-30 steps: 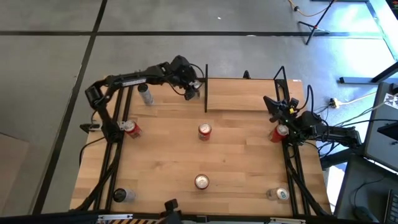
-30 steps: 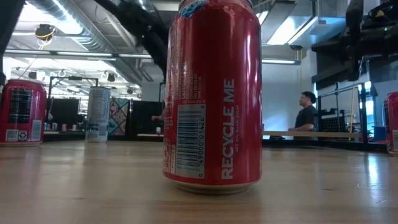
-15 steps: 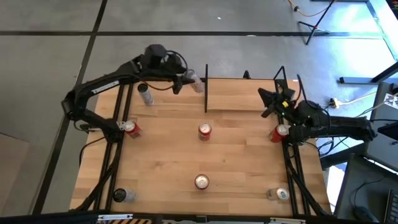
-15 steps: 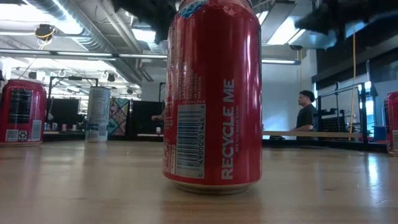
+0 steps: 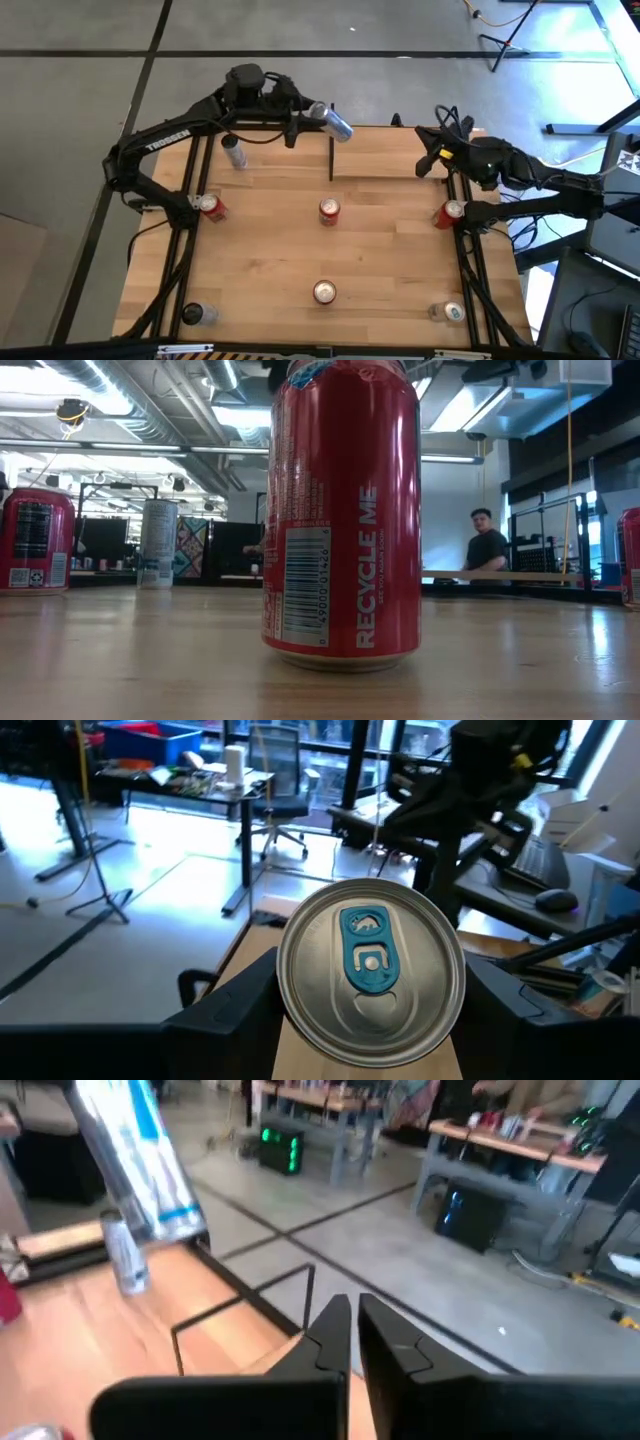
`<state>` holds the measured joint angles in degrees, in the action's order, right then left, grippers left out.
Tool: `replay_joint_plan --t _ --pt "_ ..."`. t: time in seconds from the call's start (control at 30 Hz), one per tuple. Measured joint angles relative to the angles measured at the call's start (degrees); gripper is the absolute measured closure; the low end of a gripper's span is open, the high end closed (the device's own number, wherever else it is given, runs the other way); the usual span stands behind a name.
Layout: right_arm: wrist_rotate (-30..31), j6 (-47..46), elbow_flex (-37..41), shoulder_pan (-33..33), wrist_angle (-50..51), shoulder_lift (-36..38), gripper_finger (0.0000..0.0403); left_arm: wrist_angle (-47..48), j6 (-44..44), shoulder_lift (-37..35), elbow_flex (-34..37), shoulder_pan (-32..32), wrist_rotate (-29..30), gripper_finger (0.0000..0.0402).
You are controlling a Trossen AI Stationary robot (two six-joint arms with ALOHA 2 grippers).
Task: Place canned beverage on shelf
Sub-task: Put the top blue soda can on the shelf
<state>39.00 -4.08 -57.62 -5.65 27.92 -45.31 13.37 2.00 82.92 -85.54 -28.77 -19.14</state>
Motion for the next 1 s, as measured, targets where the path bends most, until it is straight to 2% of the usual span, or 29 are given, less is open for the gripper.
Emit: replay_joint_plan --t 0.2,0.4,0.5,0.57,0.73,0.9,1.0 --pt "-18.9 -0.5 -3.4 -8.6 2.0 -2.5 0.0306 0.3 -0.6 4.0 -4.5 0.3 -4.7 0.0201" --pt "-45.3 -2.4 -4.3 -17.6 1.2 -3.7 0.0216 1.5 -0.6 7.0 -7.9 0.4 -10.8 0.0201" --pt "-55.1 -4.9 -4.3 -20.5 1.0 -4.8 0.0181 1.5 -0.6 7.5 -8.0 0.6 -13.4 0.0201" --pt "-58.2 -5.0 -4.3 -21.5 0.6 -6.0 0.0162 1.7 -0.7 7.6 -8.0 0.8 -14.3 0.0201" --pt "-58.9 -4.7 -4.3 -21.4 -4.4 -9.9 0.013 1.4 -3.2 7.6 -8.0 2.5 -14.9 0.0201" --pt "-66.1 -4.7 -4.3 -21.4 -8.7 -13.8 0.0119 1.0 -4.1 9.2 -8.0 4.0 -14.0 0.0201" --pt "-67.1 -4.7 -4.3 -21.3 -8.7 -15.6 0.0119 -0.8 -3.7 9.9 -8.0 4.4 -13.3 0.0201"
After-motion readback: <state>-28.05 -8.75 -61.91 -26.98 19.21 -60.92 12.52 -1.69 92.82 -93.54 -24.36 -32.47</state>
